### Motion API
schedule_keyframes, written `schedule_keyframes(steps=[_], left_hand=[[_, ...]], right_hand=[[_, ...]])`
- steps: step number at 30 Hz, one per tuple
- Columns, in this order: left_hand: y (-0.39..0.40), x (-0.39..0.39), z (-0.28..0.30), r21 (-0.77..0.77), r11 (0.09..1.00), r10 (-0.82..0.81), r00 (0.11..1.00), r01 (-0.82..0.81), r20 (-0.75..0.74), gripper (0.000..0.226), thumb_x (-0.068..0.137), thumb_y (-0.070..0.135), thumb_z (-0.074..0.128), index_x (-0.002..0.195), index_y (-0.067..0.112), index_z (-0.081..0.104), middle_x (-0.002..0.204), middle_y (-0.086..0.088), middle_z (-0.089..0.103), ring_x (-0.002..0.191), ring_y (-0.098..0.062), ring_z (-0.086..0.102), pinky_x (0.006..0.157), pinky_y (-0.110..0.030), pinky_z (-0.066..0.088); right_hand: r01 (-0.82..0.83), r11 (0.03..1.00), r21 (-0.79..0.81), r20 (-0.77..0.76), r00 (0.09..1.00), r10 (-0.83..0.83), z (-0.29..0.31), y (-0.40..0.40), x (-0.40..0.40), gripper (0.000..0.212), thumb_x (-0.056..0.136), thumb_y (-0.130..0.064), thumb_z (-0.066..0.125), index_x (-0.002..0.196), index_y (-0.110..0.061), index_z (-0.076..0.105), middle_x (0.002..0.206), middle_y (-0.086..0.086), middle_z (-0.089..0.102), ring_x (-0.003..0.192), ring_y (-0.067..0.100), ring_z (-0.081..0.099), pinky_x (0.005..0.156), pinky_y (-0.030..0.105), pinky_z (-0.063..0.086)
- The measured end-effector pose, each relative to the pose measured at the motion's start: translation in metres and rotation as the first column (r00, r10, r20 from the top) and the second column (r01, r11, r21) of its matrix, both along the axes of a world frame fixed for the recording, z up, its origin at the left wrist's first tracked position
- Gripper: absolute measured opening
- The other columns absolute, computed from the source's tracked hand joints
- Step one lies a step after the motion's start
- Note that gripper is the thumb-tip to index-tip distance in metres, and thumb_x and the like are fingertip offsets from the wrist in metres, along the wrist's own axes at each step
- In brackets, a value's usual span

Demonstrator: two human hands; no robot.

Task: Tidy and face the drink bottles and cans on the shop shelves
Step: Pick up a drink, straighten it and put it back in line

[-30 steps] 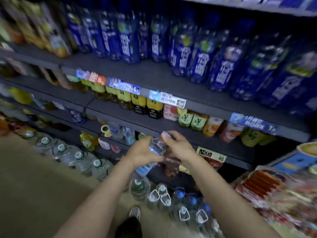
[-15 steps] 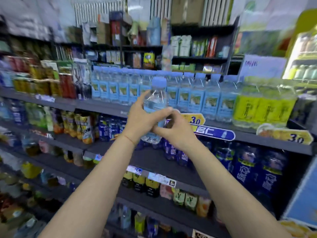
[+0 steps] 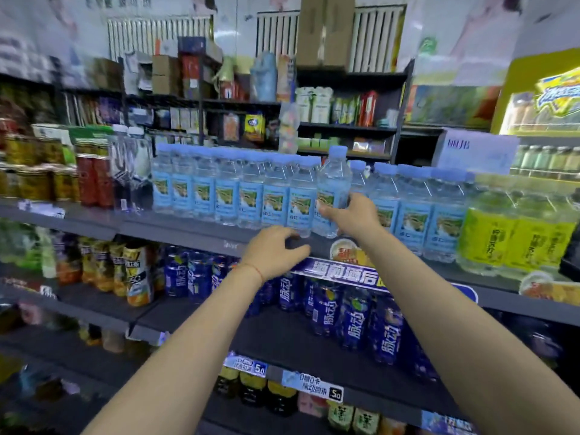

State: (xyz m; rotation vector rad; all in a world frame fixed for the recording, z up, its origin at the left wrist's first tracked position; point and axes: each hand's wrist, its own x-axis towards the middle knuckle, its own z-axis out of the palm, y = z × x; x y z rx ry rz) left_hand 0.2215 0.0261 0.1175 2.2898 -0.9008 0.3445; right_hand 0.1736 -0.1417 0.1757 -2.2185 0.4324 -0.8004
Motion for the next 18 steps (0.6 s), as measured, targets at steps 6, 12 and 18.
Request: schedule_keyframes(steps=[6, 12, 18], left_hand=[[-0.008, 0.008, -0.009, 0.035, 0.991, 0.118, 0.964, -0.13, 0.238, 0.036, 0.087, 0.059, 0.05, 0.098, 0.03, 0.069, 0.099, 0.011, 0.06, 0.101, -0.01, 0.051, 0.07, -0.028, 0.038], [-0.013, 0.006, -0.013, -0.009, 0.989, 0.142, 0.96, -0.145, 0.24, 0.037, 0.088, 0.057, 0.051, 0.094, 0.026, 0.07, 0.097, 0.009, 0.061, 0.1, -0.013, 0.054, 0.07, -0.029, 0.044], [0.004, -0.021, -0.025, -0.058, 0.998, 0.039, 0.975, -0.027, 0.22, 0.037, 0.089, 0.047, 0.052, 0.098, 0.016, 0.069, 0.102, -0.003, 0.066, 0.096, -0.026, 0.06, 0.078, -0.036, 0.05]], right_hand=[[0.036, 0.999, -0.023, -0.176, 0.984, -0.039, -0.01, -0.008, 0.023, 0.038, 0.091, -0.04, 0.069, 0.095, -0.004, 0.054, 0.087, 0.019, 0.058, 0.076, 0.031, 0.062, 0.079, 0.053, 0.057], [0.131, 0.957, -0.258, -0.219, 0.957, -0.19, -0.002, 0.001, 0.013, 0.03, 0.1, -0.016, 0.055, 0.122, 0.003, 0.05, 0.103, 0.022, 0.059, 0.065, 0.023, 0.047, 0.062, 0.04, 0.045], [0.051, 0.935, -0.351, 0.146, 0.989, 0.001, -0.017, 0.039, -0.034, 0.028, 0.098, -0.012, 0.054, 0.126, -0.007, 0.053, 0.125, 0.009, 0.047, 0.1, 0.026, 0.054, 0.079, 0.032, 0.041]])
